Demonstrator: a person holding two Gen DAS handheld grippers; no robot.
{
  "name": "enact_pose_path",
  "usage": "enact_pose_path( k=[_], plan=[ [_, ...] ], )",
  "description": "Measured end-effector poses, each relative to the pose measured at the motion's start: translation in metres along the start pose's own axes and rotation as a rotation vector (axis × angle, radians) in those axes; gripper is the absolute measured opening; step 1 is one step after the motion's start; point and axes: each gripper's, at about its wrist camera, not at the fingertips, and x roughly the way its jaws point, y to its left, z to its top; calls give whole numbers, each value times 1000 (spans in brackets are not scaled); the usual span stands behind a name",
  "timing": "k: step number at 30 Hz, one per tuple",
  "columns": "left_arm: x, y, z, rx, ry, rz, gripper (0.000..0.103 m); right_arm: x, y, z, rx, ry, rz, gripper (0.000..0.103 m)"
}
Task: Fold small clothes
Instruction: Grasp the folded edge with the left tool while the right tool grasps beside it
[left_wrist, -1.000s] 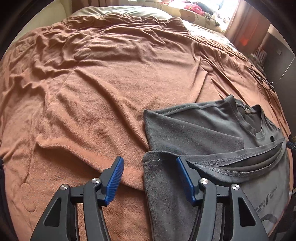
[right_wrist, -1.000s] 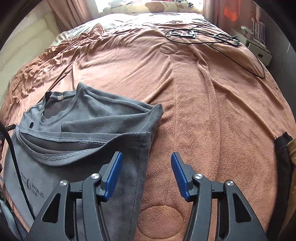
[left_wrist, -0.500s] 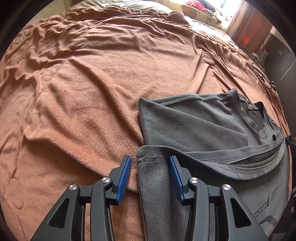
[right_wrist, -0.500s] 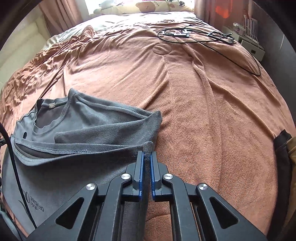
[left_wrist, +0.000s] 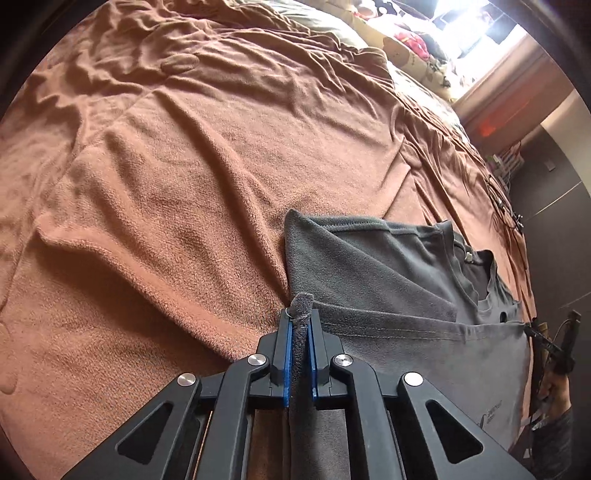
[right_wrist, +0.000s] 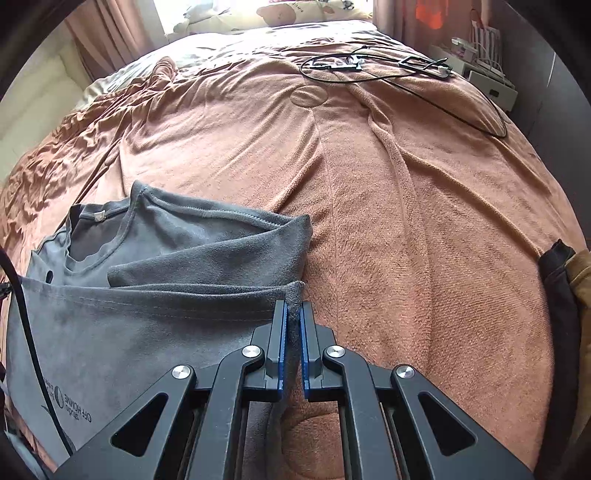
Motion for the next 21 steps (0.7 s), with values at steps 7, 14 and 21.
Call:
enact_pose_path(
  k=[7, 14, 21],
  plan=[
    [-32, -16, 1, 67, -79, 50, 7, -26, 3, -2, 9, -39, -4, 3],
    [-58, -41, 16, 108, -134, 72, 7, -64, 6, 5, 2, -114, -1, 3],
    [-72, -57, 41, 123, -186, 97, 7, -85, 9, 21, -6, -168, -7, 3]
  ],
)
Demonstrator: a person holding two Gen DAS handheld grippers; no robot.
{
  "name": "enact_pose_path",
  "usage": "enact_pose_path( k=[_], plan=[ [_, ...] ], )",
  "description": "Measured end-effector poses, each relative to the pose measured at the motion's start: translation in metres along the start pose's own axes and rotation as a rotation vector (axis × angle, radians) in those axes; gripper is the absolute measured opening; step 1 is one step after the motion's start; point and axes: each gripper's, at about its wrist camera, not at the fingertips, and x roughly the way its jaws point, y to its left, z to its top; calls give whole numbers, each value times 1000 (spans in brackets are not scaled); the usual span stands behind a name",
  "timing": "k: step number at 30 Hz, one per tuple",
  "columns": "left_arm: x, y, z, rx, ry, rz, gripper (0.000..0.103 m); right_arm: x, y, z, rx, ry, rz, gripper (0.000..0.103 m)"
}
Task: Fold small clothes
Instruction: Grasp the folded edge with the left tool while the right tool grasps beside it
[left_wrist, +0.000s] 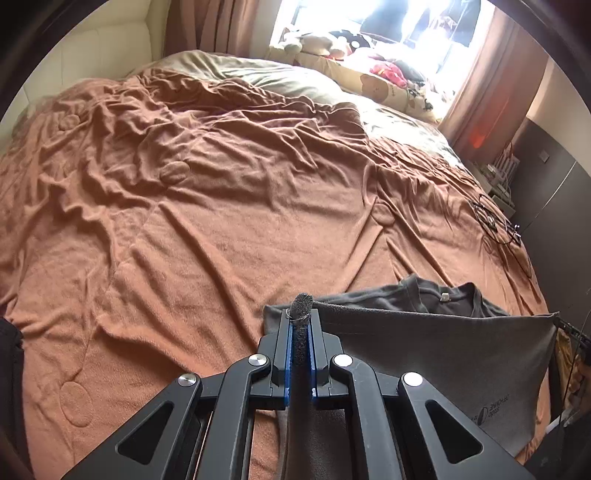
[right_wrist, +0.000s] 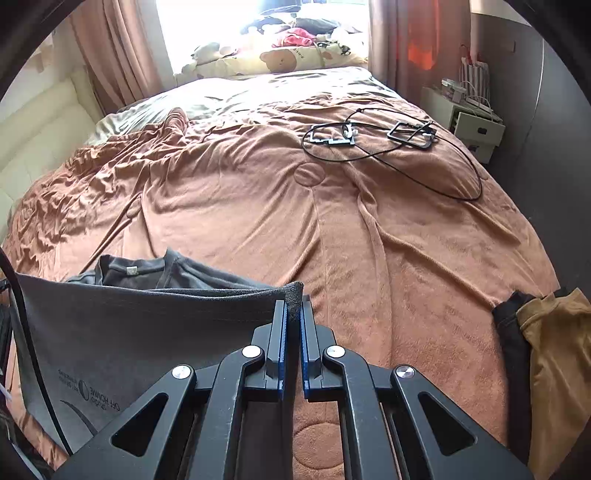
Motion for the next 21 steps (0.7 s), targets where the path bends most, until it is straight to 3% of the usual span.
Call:
enact_pose_path(
  k=[9, 21],
  plan=[
    [23, -15, 34, 26, 14, 47, 6, 34, 5, 28, -6, 16, -26, 3],
    [96, -7, 52, 42, 108, 102, 6, 121, 8, 63, -14, 97, -65, 2]
  ],
)
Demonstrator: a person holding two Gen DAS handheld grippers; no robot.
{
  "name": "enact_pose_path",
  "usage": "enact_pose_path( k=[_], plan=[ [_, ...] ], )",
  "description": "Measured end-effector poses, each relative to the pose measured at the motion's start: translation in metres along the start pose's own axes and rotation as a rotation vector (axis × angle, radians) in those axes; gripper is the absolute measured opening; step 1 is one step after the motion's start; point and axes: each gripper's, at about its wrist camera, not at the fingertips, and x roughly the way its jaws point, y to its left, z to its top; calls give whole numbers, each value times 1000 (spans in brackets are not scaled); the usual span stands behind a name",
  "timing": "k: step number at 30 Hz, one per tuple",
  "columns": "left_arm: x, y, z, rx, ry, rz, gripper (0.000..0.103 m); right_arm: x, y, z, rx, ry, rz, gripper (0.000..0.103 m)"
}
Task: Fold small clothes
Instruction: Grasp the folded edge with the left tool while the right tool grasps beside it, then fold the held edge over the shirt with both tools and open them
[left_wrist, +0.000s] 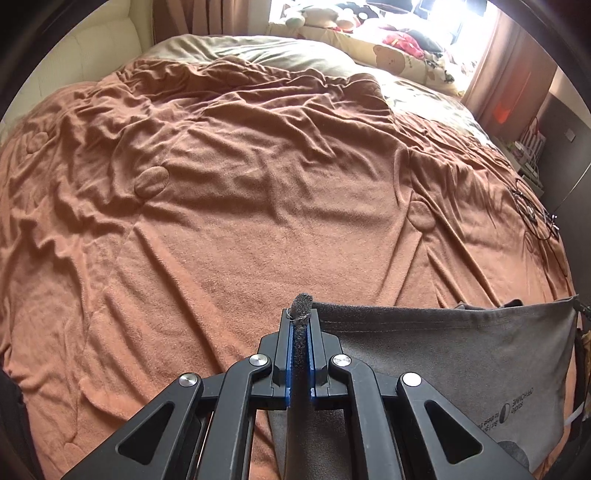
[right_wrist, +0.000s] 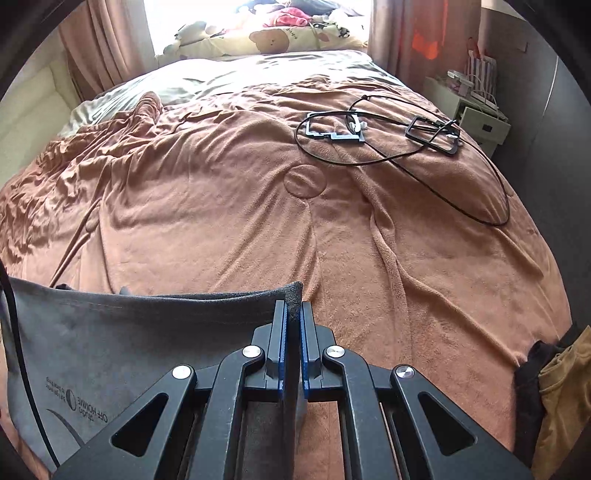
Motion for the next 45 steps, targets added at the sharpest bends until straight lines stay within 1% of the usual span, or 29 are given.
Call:
enact_pose_path(
  k=[3, 6, 9, 13, 17, 20, 22, 23, 25, 26, 28, 30, 31, 32, 34, 37, 40, 45],
  plan=[
    [20, 2, 2, -16, 37, 28, 6, 18, 3, 5, 2, 25, -8, 2],
    [34, 4, 4, -12, 55, 50, 6, 34, 7, 12, -3, 39, -16, 2],
    [47, 6, 6, -29, 69, 47, 6, 50, 6, 15, 4, 56, -24, 2],
    [65, 3, 8, -9, 90, 63, 6, 73, 6, 16, 7, 83, -35, 2],
    [83, 5, 7, -17, 108, 72, 6, 93, 3, 16, 4, 106, -57, 2],
    [89, 5, 9, -24, 105, 78, 6, 103, 2, 15, 14, 109, -38, 2],
    [95, 2, 10, -14, 115, 89, 6, 106, -1, 15, 27, 127, -28, 3],
    [96, 2, 11, -12, 125, 93, 7, 104, -4, 16, 42, 126, -15, 5],
    [91, 2, 13, -28, 125, 84, 8, 92, -7, 17, 56, 121, -25, 6],
    [86, 2, 13, -45, 125, 69, 13, 84, -9, 17, 57, 108, -25, 6],
    [70, 1, 14, -49, 101, 64, 26, 66, -13, 15, 69, 92, -8, 7],
    [51, 0, 14, -34, 70, 83, 57, 50, -15, 12, 75, 87, -27, 19],
    [39, 0, 13, -41, 49, 76, 61, 39, -15, 9, 74, 76, -32, 32],
    [29, 2, 11, -51, 33, 59, 63, 29, -14, 7, 72, 63, -35, 36],
    [11, 2, 6, -61, 20, 36, 63, 10, -10, 1, 57, 42, -46, 36],
    [-12, -1, -6, -42, 4, 35, 63, -14, 0, -12, 30, 26, 11, 36],
    [-28, -6, -19, -34, 3, 21, 63, -31, 9, -28, -5, 21, 25, 36],
    [-45, -11, -42, -22, -2, -7, 62, -53, 16, -52, -42, 29, 85, 36]
  ],
)
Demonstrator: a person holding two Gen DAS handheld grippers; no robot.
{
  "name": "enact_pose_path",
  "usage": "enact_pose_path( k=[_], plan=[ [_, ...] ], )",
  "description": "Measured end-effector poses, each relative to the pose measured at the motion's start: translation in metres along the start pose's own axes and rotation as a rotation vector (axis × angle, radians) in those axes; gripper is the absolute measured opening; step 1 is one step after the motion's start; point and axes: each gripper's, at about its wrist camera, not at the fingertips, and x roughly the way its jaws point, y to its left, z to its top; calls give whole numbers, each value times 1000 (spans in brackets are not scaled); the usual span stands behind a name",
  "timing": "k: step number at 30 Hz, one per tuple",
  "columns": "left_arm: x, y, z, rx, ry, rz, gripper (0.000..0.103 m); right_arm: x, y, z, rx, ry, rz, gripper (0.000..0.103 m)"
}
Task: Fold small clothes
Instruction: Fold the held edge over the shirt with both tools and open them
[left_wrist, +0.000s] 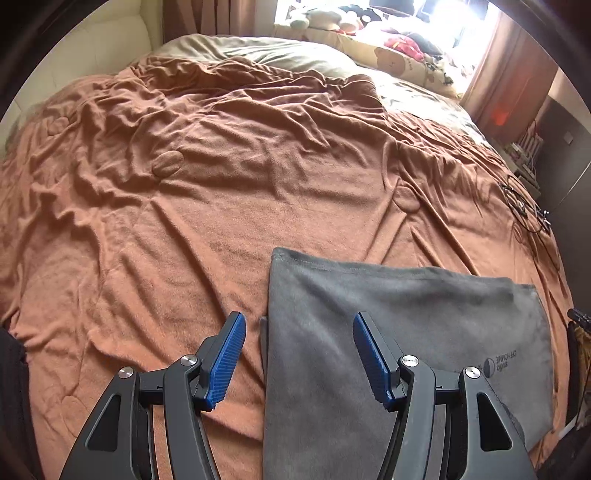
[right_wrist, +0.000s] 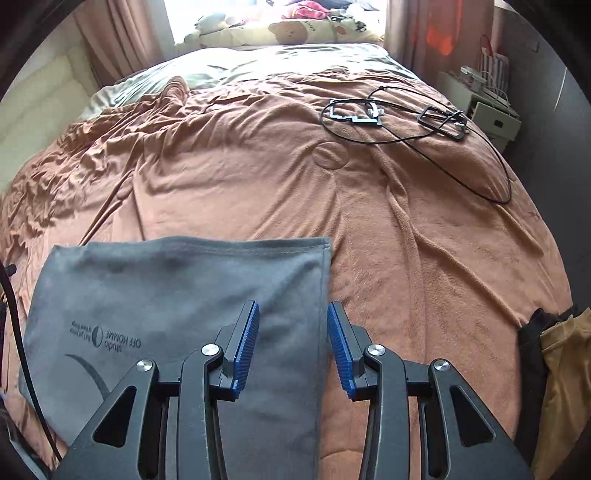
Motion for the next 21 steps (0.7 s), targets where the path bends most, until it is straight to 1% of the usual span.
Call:
enact_pose_path(
  k=[4, 7, 9, 11, 16, 18, 21],
  plan=[
    [-8, -5, -20, 17, 6, -13, 62, -10, 4, -16, -35, -2, 24, 36],
    [-9, -8, -34, 32, 11, -16, 61, -8, 4, -27, -41, 7, 43, 33],
    [-7, -9, -44, 31, 22, -30, 55, -5, 5, -35, -37, 18, 57, 30],
    [-2, -10, -55, 35, 39, -39, 53, 1, 5, -45, -40, 34, 69, 29],
    [15, -10, -83, 38, 78, -47, 52, 17, 2, -63, -52, 73, 62, 29],
    [22, -9, -94, 44, 97, -35, 50, 24, 0, -70, -55, 93, 51, 29],
    [32, -5, -104, 45, 127, -21, 47, 32, -5, -74, -49, 107, 52, 24]
  ],
)
